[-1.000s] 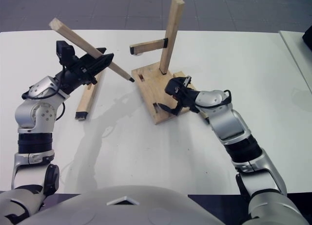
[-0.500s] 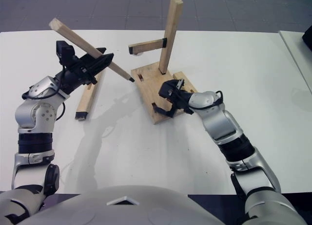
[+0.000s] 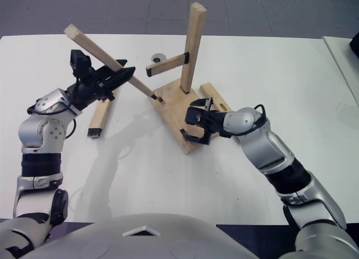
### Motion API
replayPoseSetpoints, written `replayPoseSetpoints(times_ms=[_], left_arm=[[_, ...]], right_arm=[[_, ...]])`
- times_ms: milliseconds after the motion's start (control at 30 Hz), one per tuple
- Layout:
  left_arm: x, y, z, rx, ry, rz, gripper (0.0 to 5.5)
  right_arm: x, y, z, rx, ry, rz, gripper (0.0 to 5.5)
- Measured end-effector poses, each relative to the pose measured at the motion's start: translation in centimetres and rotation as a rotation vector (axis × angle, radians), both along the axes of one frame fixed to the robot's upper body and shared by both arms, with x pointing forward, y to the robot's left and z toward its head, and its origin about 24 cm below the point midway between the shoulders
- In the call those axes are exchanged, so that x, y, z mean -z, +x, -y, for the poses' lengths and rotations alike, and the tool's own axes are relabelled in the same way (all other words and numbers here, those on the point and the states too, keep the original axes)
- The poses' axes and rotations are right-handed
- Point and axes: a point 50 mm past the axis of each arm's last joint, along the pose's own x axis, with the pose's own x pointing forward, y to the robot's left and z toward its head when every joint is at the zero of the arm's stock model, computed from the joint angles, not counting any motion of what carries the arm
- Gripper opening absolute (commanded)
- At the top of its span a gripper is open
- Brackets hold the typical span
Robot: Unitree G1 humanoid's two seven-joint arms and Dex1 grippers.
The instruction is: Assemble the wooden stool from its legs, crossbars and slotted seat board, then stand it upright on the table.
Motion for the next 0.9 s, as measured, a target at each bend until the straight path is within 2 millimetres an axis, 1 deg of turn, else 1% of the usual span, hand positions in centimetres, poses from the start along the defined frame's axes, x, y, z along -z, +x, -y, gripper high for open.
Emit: replayPoseSetpoints(times_ms=[67, 167, 400, 667, 767, 900], left_arm=[[0.5, -0.4, 0.2, 0.031, 0.02, -0.031, 2.04], [0.8, -0.7, 0.0, 0.047, 0.042, -0.053, 2.04], [0.7, -0.7, 0.2, 0.054, 0.069, -0.047, 2.04], [0.6, -0.8, 1.5, 0.017, 0.117, -0.026, 2.04], [0.7, -0.7, 1.8, 0.004, 0.112, -0.026, 2.04], [0.8, -0.9, 2.1, 0.007, 0.06, -0.065, 2.04]], right_arm=[[0.0, -0.6, 0.0, -0.005, -0.001, -0.013, 5.4], [0.0, -1.1, 0.1, -0.013, -0.001, -0.026, 5.4], [-0.1, -1.1, 0.2, -0.013, 0.002, -0.031, 5.4], [-0.1, -1.1, 0.2, -0.003, 0.003, -0.03, 5.4], [0.0, -1.1, 0.2, -0.001, 0.003, -0.028, 5.4], [0.0, -1.1, 0.2, -0.001, 0.002, -0.028, 5.4]])
